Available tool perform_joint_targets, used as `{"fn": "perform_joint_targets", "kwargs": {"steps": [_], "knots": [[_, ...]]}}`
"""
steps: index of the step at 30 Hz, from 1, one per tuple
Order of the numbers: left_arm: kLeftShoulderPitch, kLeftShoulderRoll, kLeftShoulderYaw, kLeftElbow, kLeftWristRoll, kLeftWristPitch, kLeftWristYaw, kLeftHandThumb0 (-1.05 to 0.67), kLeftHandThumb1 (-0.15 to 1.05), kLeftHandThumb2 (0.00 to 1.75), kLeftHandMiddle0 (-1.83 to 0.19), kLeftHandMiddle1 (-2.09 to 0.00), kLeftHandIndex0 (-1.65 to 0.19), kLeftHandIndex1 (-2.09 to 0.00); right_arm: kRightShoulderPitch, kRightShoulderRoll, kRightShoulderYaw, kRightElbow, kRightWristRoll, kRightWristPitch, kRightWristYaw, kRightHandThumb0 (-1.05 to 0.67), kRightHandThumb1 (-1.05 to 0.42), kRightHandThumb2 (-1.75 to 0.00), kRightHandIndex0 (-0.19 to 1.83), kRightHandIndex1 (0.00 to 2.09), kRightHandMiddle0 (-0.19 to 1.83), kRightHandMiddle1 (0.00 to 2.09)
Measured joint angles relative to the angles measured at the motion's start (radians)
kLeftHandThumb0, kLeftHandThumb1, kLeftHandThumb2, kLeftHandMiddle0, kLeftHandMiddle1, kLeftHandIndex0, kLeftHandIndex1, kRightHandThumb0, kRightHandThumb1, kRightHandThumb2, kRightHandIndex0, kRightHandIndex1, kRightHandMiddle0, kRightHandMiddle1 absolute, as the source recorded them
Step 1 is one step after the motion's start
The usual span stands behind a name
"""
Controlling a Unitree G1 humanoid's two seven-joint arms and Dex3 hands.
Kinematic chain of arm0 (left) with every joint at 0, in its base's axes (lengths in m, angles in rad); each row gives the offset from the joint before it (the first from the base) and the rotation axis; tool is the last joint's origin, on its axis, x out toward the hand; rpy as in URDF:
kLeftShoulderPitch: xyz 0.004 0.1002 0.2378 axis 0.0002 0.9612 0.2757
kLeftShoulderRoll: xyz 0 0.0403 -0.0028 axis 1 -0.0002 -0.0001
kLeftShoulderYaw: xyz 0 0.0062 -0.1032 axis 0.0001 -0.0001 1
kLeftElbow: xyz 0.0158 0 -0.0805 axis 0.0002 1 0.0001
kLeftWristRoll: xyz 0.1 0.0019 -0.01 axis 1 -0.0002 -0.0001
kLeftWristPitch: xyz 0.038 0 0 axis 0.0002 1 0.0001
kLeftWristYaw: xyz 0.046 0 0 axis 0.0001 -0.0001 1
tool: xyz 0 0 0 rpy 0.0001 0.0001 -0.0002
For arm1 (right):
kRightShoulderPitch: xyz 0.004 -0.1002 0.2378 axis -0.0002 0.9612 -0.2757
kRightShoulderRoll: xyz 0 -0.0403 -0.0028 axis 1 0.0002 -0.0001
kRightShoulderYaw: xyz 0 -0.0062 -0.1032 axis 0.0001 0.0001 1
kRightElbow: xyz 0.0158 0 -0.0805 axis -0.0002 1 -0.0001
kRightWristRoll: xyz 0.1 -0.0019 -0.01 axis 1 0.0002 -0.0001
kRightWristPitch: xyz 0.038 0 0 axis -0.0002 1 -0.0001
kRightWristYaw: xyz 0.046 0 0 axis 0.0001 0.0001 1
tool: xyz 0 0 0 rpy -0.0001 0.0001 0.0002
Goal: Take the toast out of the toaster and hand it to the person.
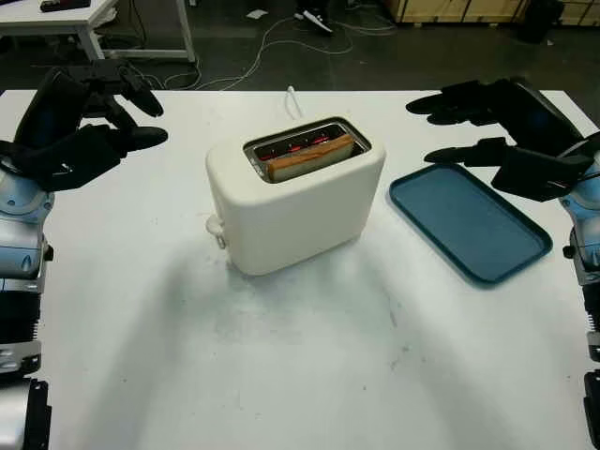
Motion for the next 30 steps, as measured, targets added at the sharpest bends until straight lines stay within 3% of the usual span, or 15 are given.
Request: {"fn": "perform_joint_targets", "kwargs": {"steps": [30], "knots": [[0.000,-0.001,0.000,0.009,0.000,0.001,0.001,-1.05,0.86,0.00,-0.83,-1.18,-0.73,-1.15,-0.026,0.000,0.004,0.029,0.003,-0.025,0.005,-0.42,-0.76,0.00,0.85,0.01,0.78,0.00]]}}
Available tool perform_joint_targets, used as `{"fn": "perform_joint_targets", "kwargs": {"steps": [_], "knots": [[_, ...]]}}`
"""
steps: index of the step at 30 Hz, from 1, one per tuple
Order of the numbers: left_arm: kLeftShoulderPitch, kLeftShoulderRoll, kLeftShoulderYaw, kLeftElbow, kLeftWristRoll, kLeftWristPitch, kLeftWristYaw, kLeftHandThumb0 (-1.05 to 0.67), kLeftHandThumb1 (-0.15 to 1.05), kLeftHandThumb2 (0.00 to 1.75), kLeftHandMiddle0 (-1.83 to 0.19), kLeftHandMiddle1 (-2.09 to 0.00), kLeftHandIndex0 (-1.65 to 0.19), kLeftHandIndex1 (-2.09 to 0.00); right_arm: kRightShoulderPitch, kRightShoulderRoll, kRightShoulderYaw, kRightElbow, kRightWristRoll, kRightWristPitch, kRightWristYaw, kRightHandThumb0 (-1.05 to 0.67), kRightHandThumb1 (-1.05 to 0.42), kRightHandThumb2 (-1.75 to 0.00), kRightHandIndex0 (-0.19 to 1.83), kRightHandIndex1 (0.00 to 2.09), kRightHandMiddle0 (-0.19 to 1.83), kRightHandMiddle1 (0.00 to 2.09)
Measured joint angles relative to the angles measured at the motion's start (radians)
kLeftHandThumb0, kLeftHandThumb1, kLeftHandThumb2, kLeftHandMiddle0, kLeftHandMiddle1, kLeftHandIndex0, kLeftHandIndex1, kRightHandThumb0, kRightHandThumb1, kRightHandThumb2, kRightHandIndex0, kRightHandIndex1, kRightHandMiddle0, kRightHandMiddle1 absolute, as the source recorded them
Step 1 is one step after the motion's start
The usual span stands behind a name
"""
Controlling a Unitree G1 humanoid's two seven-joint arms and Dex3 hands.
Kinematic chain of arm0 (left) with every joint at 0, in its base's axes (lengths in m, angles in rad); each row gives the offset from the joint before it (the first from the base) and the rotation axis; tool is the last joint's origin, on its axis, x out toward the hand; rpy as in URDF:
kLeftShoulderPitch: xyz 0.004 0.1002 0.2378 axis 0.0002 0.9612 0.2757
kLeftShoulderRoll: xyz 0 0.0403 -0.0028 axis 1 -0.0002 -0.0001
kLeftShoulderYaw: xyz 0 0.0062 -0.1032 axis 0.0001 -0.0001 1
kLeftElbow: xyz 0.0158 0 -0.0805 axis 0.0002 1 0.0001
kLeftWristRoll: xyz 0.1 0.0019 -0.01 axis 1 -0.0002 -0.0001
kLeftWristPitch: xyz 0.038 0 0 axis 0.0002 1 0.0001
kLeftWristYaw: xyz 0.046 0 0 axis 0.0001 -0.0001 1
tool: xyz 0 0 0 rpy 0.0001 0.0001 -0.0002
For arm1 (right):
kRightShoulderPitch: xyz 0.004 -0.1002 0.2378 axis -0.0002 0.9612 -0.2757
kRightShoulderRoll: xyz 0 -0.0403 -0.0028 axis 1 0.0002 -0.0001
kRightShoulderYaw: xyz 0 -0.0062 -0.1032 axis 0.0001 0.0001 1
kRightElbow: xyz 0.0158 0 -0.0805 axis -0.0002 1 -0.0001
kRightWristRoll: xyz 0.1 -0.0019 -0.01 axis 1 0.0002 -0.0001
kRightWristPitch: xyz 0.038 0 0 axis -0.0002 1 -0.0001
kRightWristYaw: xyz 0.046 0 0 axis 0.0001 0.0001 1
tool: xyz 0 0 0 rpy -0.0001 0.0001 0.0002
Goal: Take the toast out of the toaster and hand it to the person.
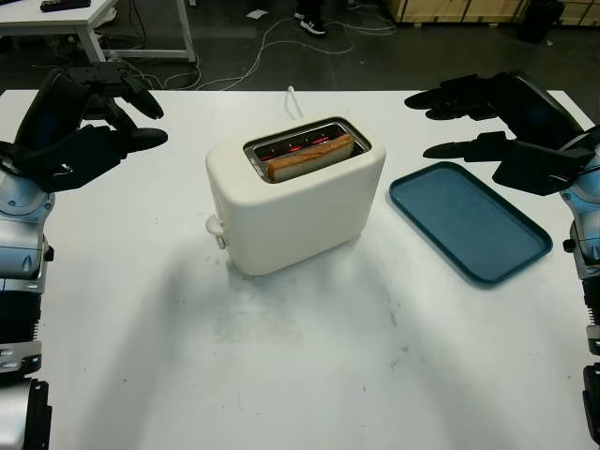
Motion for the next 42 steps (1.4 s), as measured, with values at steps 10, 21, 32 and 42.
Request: {"fn": "perform_joint_targets", "kwargs": {"steps": [10,21,32,42], "knots": [[0.000,0.000,0.000,0.000,0.000,0.000,0.006,-1.05,0.87,0.01,-0.82,-1.20,-0.71,-1.17,0.000,0.000,0.000,0.000,0.002,0.000,0.001,-0.38,-0.75,0.00,0.85,0.00,0.78,0.00],[0.000,0.000,-0.003,0.028,0.002,-0.003,0.017,-1.05,0.86,0.00,-0.83,-1.18,-0.73,-1.15,-0.023,0.003,0.012,0.038,0.001,-0.012,0.000,-0.39,-0.75,0.00,0.85,0.01,0.78,0.00],[-0.044,-0.008,-0.038,0.110,0.010,-0.024,0.039,-1.05,0.86,0.00,-0.89,-1.16,-0.78,-1.13,-0.059,0.016,0.034,0.109,-0.009,-0.034,-0.008,-0.32,-0.73,0.00,0.86,0.00,0.79,0.01],[-0.060,-0.013,-0.053,0.160,0.013,-0.057,0.052,-1.05,0.87,0.01,-0.91,-1.18,-0.79,-1.19,-0.078,0.020,0.047,0.122,-0.030,-0.032,-0.016,-0.35,-0.72,0.00,0.88,0.01,0.81,0.01]]}}
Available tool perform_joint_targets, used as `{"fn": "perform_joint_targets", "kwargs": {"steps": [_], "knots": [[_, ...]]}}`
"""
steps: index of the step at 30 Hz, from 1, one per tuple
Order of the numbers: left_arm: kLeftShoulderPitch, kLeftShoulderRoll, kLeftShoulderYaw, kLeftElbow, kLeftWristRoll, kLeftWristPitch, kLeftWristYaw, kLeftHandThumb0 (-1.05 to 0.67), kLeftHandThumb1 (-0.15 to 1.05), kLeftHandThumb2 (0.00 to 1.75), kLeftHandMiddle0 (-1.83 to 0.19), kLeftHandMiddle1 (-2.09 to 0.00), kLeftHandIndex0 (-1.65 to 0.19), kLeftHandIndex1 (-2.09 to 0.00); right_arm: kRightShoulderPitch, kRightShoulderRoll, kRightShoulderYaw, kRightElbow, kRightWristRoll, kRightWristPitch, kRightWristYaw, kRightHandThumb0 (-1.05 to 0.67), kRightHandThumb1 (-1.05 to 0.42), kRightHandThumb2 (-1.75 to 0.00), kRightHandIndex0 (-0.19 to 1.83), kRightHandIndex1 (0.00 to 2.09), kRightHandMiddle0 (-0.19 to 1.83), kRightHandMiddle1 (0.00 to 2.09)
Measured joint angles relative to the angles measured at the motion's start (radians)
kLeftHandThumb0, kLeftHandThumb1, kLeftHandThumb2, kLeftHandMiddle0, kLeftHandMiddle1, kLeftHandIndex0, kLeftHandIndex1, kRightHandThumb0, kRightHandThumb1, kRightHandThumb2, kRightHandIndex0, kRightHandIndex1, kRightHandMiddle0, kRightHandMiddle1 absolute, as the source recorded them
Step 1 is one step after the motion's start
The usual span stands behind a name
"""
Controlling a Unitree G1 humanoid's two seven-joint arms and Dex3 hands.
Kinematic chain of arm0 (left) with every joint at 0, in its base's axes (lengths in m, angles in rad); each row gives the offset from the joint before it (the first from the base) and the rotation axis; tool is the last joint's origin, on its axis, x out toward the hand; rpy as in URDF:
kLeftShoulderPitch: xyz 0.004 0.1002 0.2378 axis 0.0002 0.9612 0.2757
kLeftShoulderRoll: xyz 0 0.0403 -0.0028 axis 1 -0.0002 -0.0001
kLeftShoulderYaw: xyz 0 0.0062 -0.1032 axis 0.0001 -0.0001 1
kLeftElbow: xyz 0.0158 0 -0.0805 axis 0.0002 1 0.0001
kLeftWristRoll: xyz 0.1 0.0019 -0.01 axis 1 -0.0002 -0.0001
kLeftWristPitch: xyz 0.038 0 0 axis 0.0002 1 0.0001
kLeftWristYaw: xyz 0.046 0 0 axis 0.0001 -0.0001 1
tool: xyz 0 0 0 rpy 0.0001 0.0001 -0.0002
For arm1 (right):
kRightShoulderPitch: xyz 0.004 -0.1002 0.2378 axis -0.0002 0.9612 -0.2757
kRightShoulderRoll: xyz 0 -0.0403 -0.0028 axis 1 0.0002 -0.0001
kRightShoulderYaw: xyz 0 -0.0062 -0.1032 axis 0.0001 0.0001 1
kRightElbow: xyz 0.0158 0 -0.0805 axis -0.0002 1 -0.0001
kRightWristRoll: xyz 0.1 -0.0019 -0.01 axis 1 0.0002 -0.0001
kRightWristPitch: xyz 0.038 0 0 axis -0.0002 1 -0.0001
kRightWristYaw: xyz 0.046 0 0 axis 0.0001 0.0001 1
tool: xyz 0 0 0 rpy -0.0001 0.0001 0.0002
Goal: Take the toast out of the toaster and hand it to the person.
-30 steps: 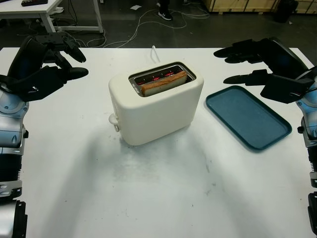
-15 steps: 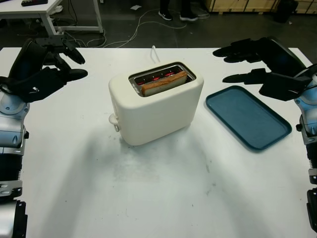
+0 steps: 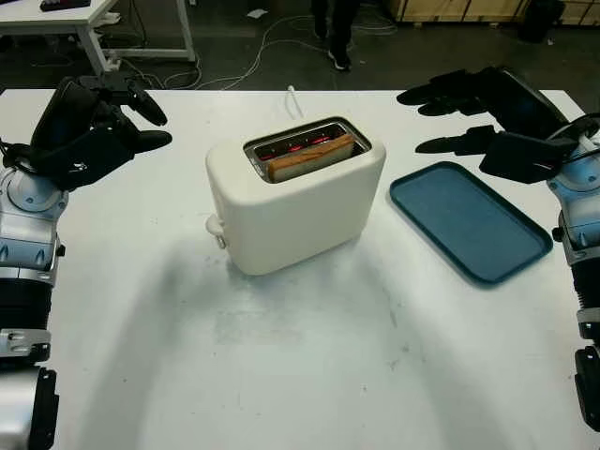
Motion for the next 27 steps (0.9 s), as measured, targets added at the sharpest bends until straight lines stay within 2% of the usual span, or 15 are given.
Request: {"fn": "perform_joint_targets", "kwargs": {"steps": [10,27], "knots": [[-0.013,0.000,-0.010,0.000,0.037,-0.001,0.007,-1.05,0.87,0.00,-0.89,-1.27,-0.75,-1.30,-0.002,0.003,0.000,0.011,0.003,-0.002,-0.001,-0.42,-0.73,-0.01,0.88,0.01,0.80,0.00],[-0.057,-0.009,-0.032,0.058,0.039,-0.026,0.015,-1.05,0.83,0.00,-0.93,-1.26,-0.78,-1.31,-0.032,0.014,0.002,0.061,0.000,-0.017,-0.009,-0.42,-0.74,0.00,0.88,0.01,0.80,0.00]]}}
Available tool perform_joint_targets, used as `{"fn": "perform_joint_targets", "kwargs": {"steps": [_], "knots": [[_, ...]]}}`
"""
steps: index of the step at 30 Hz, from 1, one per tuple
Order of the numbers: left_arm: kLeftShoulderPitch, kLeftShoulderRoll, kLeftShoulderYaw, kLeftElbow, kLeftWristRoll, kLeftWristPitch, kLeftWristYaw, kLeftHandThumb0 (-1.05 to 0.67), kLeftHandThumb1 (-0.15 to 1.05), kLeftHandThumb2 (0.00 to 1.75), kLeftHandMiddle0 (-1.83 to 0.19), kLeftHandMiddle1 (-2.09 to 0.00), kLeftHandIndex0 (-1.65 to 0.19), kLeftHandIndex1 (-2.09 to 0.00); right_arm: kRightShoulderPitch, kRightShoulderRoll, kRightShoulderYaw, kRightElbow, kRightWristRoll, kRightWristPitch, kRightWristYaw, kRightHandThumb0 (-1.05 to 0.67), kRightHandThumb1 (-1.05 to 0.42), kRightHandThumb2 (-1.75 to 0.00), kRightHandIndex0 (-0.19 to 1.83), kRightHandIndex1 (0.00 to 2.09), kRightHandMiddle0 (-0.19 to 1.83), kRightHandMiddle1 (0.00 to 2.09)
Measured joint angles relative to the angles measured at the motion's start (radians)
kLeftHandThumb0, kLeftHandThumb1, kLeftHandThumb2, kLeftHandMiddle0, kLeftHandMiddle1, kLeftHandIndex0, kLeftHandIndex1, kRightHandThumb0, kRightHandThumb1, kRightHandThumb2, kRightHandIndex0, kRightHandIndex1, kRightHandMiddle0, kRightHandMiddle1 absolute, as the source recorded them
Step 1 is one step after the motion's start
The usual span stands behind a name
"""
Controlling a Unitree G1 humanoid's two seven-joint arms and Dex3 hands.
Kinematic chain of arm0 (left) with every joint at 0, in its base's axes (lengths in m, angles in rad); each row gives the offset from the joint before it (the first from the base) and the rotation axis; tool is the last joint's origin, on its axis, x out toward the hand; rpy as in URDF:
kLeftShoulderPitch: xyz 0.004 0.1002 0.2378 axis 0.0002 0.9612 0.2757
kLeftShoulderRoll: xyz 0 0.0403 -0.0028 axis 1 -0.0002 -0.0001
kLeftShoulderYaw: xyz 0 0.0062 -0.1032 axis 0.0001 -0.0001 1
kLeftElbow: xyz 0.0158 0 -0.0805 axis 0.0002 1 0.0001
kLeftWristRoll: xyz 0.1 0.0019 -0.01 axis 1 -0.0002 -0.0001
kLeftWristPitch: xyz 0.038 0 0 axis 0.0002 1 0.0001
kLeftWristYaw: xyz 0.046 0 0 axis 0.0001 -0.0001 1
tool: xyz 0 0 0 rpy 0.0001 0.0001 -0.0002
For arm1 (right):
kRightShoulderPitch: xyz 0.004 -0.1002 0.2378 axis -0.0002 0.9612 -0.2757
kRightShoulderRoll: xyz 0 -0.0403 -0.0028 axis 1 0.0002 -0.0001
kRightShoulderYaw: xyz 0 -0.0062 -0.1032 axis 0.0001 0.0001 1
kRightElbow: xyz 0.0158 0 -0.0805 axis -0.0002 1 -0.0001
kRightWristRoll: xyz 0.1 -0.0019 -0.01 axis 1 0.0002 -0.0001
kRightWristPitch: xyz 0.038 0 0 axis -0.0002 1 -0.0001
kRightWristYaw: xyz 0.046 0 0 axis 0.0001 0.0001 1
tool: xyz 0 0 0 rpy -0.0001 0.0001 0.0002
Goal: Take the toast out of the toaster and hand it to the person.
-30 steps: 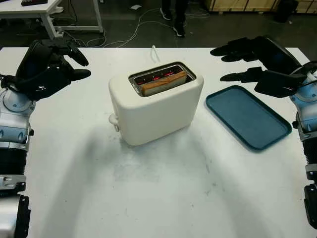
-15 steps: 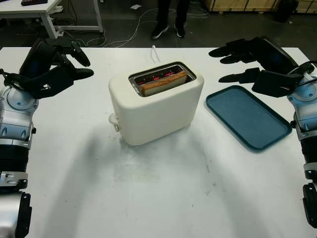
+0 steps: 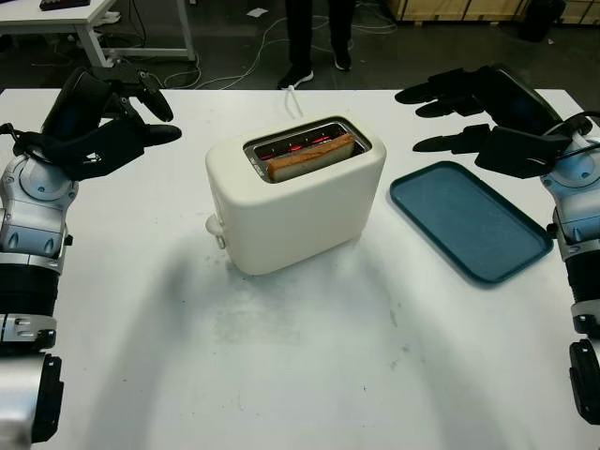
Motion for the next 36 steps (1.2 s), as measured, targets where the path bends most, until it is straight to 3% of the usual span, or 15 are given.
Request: {"fn": "perform_joint_targets", "kwargs": {"steps": [36], "knots": [[0.000,-0.002,0.000,-0.003,0.000,0.012,0.004,-1.05,0.81,0.00,-0.92,-1.24,-0.79,-1.27,0.001,0.001,0.005,-0.013,-0.010,-0.001,-0.010,-0.39,-0.72,0.00,0.89,0.01,0.81,0.01]]}}
